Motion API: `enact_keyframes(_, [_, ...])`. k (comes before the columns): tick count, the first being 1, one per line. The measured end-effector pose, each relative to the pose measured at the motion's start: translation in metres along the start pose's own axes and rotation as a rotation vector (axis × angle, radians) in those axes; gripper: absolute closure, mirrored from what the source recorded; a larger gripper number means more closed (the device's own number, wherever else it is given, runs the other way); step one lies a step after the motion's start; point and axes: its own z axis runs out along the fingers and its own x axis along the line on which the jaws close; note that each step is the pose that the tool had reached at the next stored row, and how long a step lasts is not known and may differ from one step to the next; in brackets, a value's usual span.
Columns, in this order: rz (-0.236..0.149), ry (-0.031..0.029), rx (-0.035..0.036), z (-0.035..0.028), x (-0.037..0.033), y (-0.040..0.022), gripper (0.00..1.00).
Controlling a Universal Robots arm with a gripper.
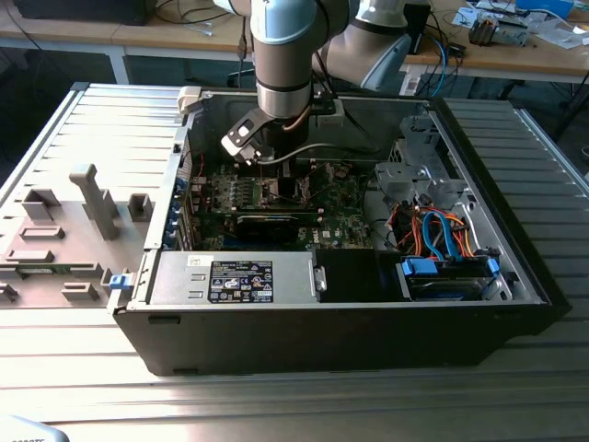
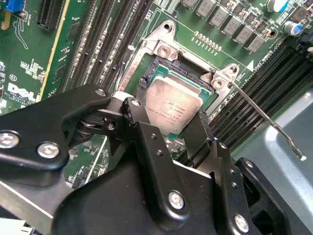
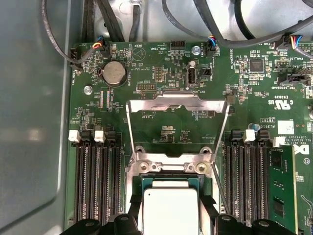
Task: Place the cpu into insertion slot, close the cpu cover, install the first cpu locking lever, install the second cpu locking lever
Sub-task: 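Place the cpu into insertion slot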
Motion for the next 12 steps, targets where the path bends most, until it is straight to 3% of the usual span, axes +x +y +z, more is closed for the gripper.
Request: enact_keyframes(12, [0.002, -0.0003, 0.0000, 0.0014, 0.0000, -0.0003, 0.46])
